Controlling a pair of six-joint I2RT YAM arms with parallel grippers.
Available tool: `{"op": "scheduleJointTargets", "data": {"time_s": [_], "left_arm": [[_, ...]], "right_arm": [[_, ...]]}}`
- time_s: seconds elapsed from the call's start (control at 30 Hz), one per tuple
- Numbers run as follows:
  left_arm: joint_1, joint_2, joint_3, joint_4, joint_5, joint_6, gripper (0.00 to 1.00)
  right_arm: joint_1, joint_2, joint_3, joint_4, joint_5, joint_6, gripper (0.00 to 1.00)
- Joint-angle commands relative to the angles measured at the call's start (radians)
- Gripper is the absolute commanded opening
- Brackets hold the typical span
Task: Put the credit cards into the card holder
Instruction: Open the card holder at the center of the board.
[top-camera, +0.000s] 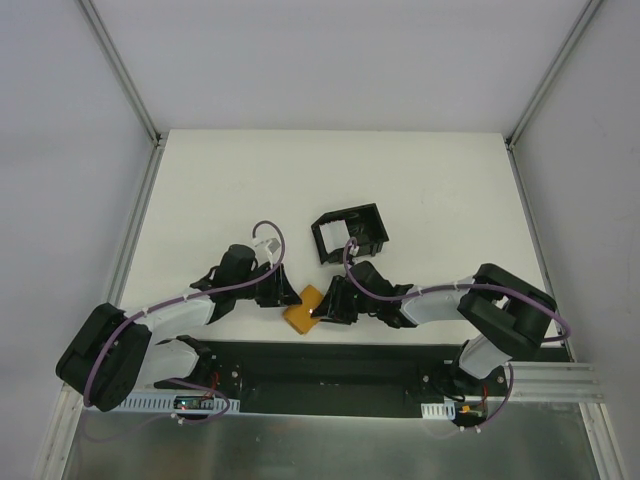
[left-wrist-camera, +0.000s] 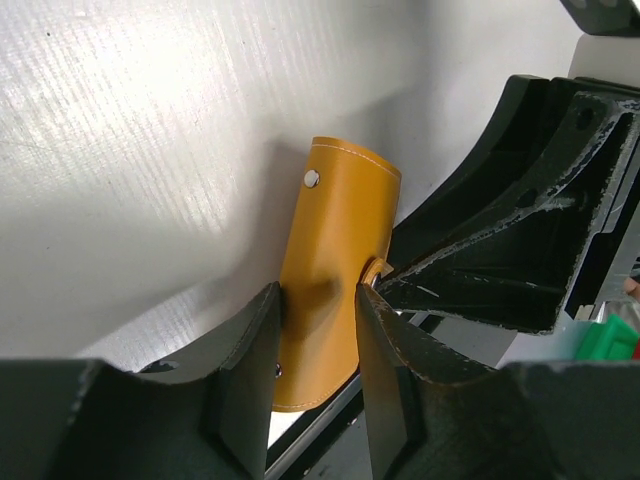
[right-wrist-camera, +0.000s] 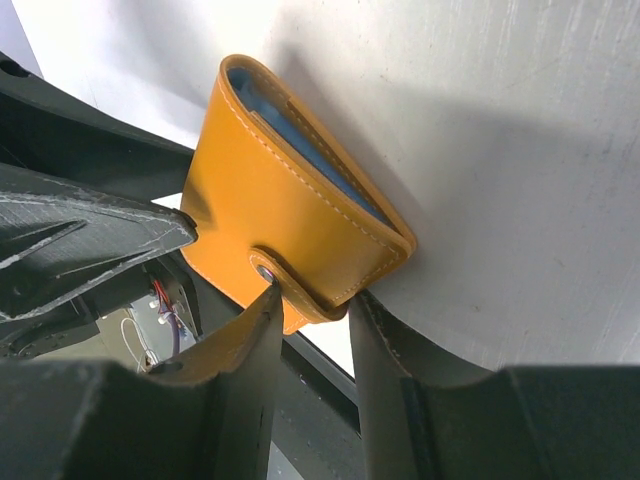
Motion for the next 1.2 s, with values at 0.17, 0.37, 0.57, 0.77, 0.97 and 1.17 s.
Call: {"op": "scheduleJointTargets", "data": {"time_s": [0.17, 0.37, 0.57, 0.77, 0.97, 1.17], "left_arm": [[-0.009, 0.048, 0.026, 0.04, 0.194, 0.024, 0.29], [-0.01, 0.081, 0.043, 0.025, 0.219, 0.044, 0.31], [-0.01, 0.067, 0.052, 0.011, 0.211, 0.049, 0.14], [-0.01, 0.064, 0.077, -0.053, 0.181, 0.083, 0.0], [-0.01, 0.108, 0.112, -0.098, 0.174, 0.129, 0.0], [-0.01, 0.19, 0.159, -0.106, 0.208, 0.176, 0.0]], "right_arm": [[0.0, 0.059, -0.016, -0.099, 0.059, -0.049, 0.36], [-0.003, 0.056, -0.019, -0.099, 0.059, -0.052, 0.36], [-0.006, 0.045, -0.027, -0.099, 0.066, -0.054, 0.36], [-0.009, -0.042, -0.045, -0.099, 0.103, -0.105, 0.37], [-0.006, -0.246, -0.075, -0.134, 0.183, -0.233, 0.39], [-0.008, -0.289, -0.013, -0.176, 0.105, -0.391, 0.38]]}}
